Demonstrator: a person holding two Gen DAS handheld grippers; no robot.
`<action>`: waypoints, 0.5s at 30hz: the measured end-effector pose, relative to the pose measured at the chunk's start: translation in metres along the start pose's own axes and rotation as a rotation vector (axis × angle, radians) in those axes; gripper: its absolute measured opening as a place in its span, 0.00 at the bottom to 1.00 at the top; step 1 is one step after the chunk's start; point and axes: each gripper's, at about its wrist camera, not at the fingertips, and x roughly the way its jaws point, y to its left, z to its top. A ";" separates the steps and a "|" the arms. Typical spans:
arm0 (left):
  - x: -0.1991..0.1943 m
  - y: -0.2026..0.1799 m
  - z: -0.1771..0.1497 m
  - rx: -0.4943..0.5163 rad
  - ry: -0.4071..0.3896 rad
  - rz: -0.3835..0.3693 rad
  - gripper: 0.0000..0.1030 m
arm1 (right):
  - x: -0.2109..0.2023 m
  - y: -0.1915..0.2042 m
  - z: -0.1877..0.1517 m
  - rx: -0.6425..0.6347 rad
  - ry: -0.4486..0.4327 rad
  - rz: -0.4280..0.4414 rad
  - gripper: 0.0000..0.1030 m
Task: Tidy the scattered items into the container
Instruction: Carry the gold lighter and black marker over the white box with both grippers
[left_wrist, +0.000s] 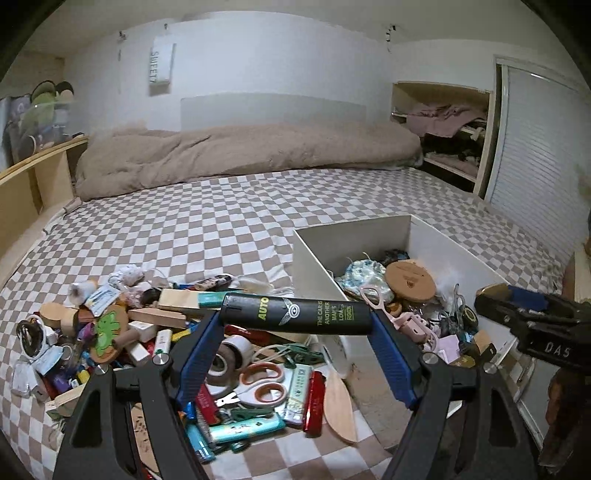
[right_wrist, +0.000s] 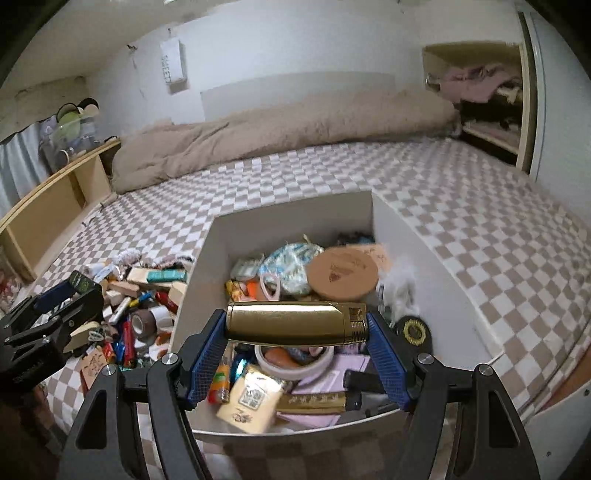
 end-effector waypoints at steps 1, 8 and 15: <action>0.003 -0.003 0.000 0.003 0.006 -0.004 0.77 | 0.003 -0.002 -0.002 0.007 0.013 0.011 0.72; 0.013 -0.016 0.011 0.015 0.022 -0.063 0.77 | 0.015 -0.002 -0.017 -0.013 0.070 0.017 0.72; 0.025 -0.030 0.034 0.008 0.050 -0.151 0.77 | 0.021 -0.001 -0.021 -0.043 0.108 0.025 0.72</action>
